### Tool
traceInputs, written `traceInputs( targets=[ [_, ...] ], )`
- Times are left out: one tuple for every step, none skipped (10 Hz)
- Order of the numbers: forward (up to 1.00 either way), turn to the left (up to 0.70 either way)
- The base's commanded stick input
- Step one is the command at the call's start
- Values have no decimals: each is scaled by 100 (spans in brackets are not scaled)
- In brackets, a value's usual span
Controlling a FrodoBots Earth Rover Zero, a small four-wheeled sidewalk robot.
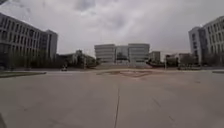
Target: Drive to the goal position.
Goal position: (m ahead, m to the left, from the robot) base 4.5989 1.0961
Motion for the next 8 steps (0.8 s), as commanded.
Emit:
traceInputs(
  targets=[
    [70,9],
    [70,25],
    [70,32],
    [70,18],
    [70,7],
    [70,0],
    [70,-1],
    [70,-1]
  ],
)
